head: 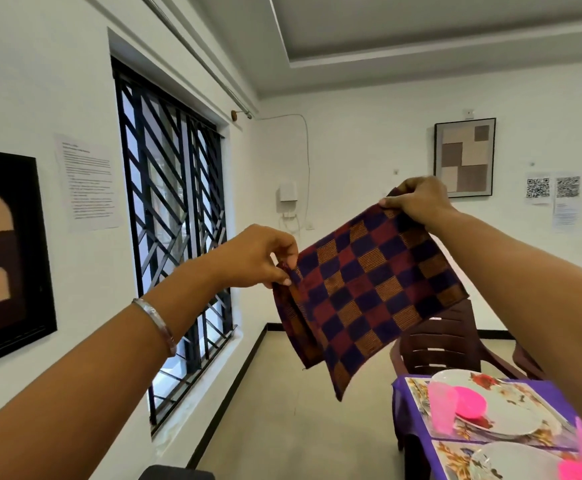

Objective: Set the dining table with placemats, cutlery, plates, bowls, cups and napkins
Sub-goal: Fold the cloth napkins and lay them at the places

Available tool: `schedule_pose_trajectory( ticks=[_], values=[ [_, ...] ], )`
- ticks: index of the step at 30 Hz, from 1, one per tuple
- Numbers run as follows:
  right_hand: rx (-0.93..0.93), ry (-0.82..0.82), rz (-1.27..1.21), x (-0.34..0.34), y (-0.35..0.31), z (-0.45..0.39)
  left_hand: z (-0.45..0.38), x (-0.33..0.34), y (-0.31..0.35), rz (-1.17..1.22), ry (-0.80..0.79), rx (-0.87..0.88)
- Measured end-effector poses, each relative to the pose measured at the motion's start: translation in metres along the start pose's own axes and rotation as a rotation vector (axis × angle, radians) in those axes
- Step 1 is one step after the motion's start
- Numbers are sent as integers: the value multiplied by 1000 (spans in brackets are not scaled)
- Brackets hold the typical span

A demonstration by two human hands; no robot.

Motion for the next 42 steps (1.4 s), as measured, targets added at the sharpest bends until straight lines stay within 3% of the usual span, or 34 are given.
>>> schedule_pose_trajectory(
  ticks=[4,7,10,15,24,32,36,42],
  values=[
    [2,3,-30,-2,5,0,-1,-10,-12,-54,207,55],
    [15,-8,-97,-4,10,2,1,-20,-25,59,294,88],
    [14,-46,-162,-1,11,4,3,-26,-36,201,331,47],
    [15,-55,-210,3,14,3,6,-28,-48,128,366,38],
    [26,-59,-300,1,11,2,9,-28,-42,48,472,224],
    [127,-4,-366,-8,26,4,24,-49,-64,434,763,110],
    [155,-71,-468,-13,20,12,27,-48,-64,491,688,43],
    [-26,-229,-262,0,-30,25,-2,-16,-35,431,527,-62]
  ],
)
Point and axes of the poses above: each hand's wrist, its own z-axis away from the middle knuckle, its own x-axis out of the palm, y = z × x, the point moved 3 cm from there along -z, towards the middle knuckle, and after that the axes turned 3 degrees about z, right-handed, at the moved point
